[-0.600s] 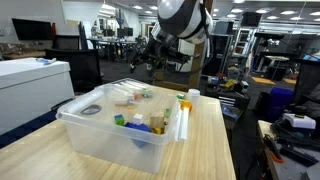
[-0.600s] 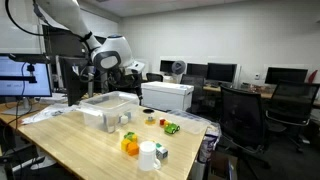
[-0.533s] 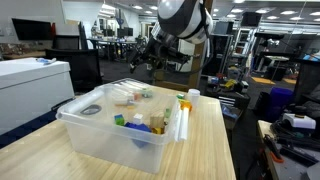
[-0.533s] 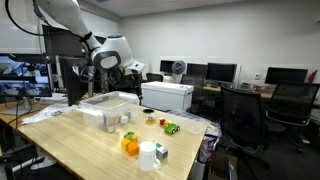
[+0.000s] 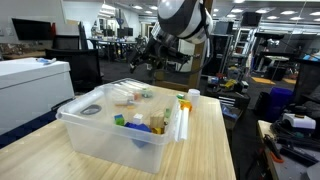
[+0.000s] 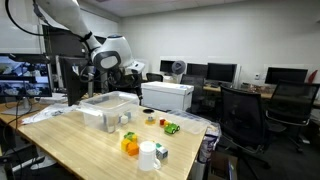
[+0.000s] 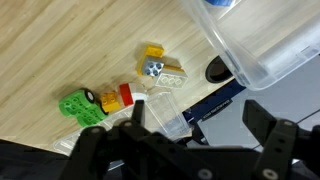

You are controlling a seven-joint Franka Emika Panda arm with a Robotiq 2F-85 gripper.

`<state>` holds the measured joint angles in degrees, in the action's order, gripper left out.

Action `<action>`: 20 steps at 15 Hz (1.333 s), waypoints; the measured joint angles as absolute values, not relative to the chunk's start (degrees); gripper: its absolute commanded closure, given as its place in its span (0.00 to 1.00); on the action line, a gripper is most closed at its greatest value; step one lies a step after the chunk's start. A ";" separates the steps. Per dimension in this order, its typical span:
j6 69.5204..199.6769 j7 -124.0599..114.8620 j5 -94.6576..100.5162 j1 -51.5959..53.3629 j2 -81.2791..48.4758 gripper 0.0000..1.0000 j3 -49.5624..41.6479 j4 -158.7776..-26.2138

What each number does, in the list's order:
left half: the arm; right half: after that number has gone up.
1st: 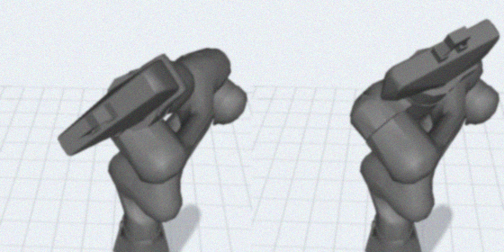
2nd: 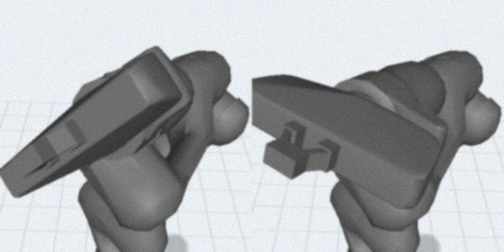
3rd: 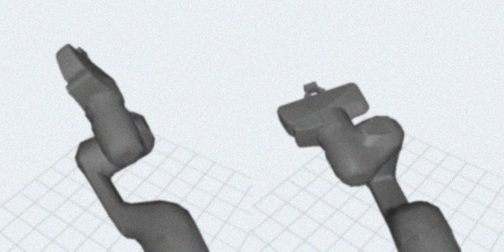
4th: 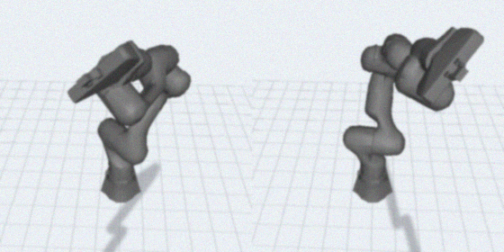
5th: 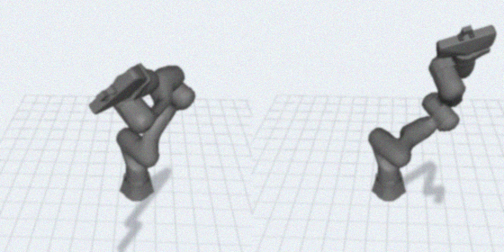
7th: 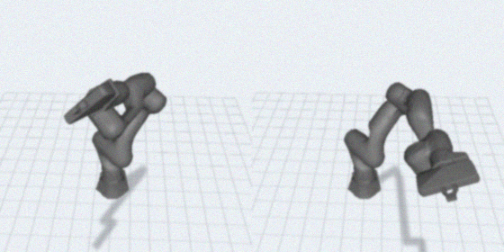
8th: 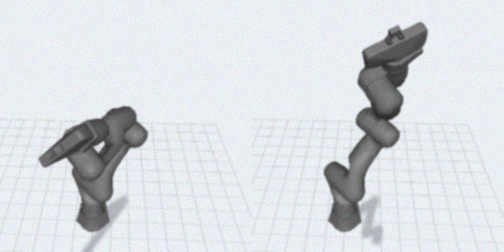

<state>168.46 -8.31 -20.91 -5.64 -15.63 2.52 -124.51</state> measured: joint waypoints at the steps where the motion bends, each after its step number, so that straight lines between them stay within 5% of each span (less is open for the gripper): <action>1: 168.46 -8.31 -20.91 -5.64 -15.63 0.00 2.52 -124.51; 13: 168.02 -8.42 -20.73 -5.35 -14.44 0.00 0.75 -127.36; 20: 165.66 -5.13 -28.62 -8.50 -3.34 0.00 1.72 -133.40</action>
<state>165.66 -5.13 -28.62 -8.50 -3.34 1.72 -133.40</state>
